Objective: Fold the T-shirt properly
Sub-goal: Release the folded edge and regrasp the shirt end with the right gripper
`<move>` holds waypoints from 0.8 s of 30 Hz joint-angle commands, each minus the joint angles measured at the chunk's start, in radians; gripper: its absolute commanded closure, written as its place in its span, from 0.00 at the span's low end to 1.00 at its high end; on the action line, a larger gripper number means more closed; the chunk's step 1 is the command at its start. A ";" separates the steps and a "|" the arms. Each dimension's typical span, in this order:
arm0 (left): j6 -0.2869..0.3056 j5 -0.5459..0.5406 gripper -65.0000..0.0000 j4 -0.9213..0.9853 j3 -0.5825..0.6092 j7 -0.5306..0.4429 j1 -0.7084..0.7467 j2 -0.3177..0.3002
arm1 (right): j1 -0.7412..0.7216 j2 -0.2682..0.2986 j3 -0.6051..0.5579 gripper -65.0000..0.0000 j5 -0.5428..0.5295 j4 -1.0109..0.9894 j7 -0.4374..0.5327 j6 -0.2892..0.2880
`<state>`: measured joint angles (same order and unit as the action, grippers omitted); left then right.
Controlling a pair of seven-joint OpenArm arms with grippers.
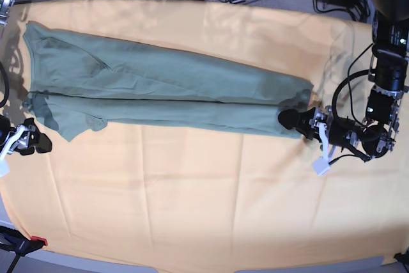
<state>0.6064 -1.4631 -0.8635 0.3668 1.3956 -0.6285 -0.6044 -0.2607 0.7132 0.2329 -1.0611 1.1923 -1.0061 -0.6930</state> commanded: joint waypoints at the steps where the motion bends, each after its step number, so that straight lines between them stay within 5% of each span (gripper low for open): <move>1: 0.003 -0.020 0.42 -0.012 -0.009 0.001 -0.031 -0.016 | -0.019 0.005 0.009 0.33 0.014 0.015 0.023 -0.005; 6: 0.003 -0.020 0.42 -0.012 -0.009 0.001 -0.031 -0.016 | -0.005 -0.108 0.009 0.33 0.337 0.015 0.168 0.000; 12: 0.003 -0.020 0.42 -0.012 -0.009 0.001 -0.031 -0.016 | 0.021 -0.190 0.009 0.33 0.594 0.014 0.288 0.151; 17: 0.003 -0.020 0.42 -0.012 -0.009 0.001 -0.031 -0.016 | 0.033 -0.232 0.009 0.33 0.597 0.003 0.288 0.165; 24: 0.003 -0.020 0.42 -0.012 -0.009 0.001 -0.031 -0.016 | 0.031 -0.232 0.009 0.33 0.403 -0.036 0.199 -0.005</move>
<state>0.6064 -1.4666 -0.8635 0.3668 1.3952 -0.6285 -0.6041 -0.2142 0.4644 0.2390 -0.6559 1.1488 -0.8005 -0.6930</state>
